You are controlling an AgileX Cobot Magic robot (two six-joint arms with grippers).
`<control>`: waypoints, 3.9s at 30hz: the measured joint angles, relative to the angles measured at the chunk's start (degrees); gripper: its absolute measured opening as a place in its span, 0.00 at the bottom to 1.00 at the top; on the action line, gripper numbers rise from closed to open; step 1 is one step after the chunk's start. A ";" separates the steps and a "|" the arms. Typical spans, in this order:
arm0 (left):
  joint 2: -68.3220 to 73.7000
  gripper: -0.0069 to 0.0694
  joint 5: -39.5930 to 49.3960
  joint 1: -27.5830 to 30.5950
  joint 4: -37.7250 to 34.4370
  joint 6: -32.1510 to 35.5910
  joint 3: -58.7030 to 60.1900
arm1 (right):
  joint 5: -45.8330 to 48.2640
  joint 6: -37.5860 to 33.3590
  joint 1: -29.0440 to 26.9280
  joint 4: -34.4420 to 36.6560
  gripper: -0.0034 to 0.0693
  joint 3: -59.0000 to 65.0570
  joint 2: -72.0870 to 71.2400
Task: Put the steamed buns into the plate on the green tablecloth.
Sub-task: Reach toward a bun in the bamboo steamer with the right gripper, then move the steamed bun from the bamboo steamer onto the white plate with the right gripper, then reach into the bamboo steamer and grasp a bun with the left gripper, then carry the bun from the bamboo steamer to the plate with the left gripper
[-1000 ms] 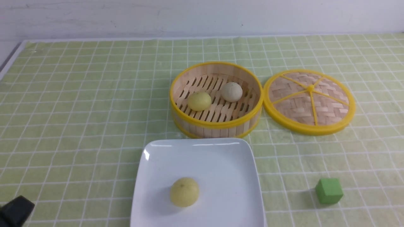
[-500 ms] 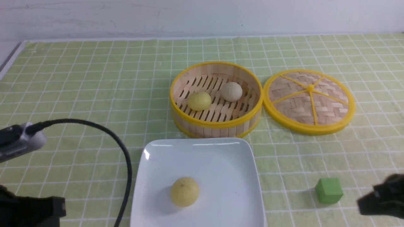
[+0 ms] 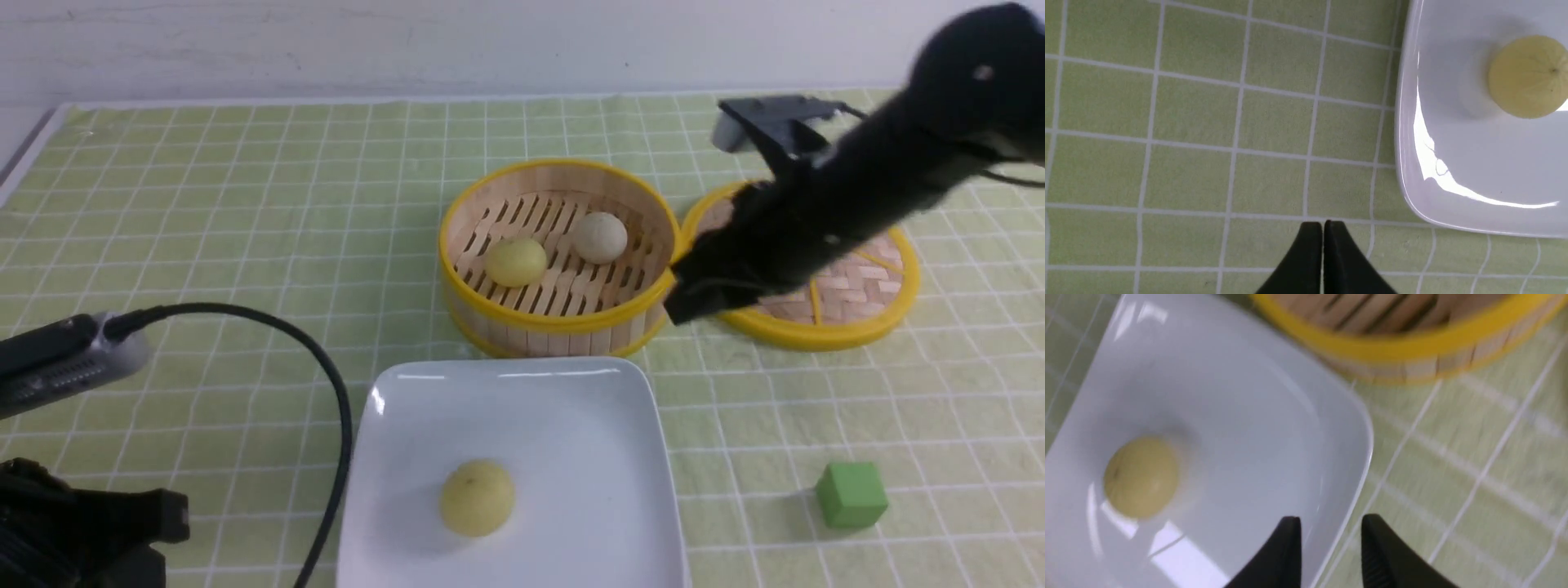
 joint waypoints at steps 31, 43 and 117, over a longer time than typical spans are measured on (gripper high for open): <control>0.04 0.33 -2.88 0.00 0.47 -2.20 0.00 | 8.99 20.93 14.40 -16.18 0.08 -10.96 1.84; 0.11 0.35 -3.60 0.00 0.37 -2.20 0.00 | -5.41 26.81 18.57 -15.09 0.48 6.37 5.04; 69.38 0.12 6.28 -27.56 15.08 -1.23 -83.51 | 15.30 19.76 9.50 -21.84 0.05 29.13 -41.40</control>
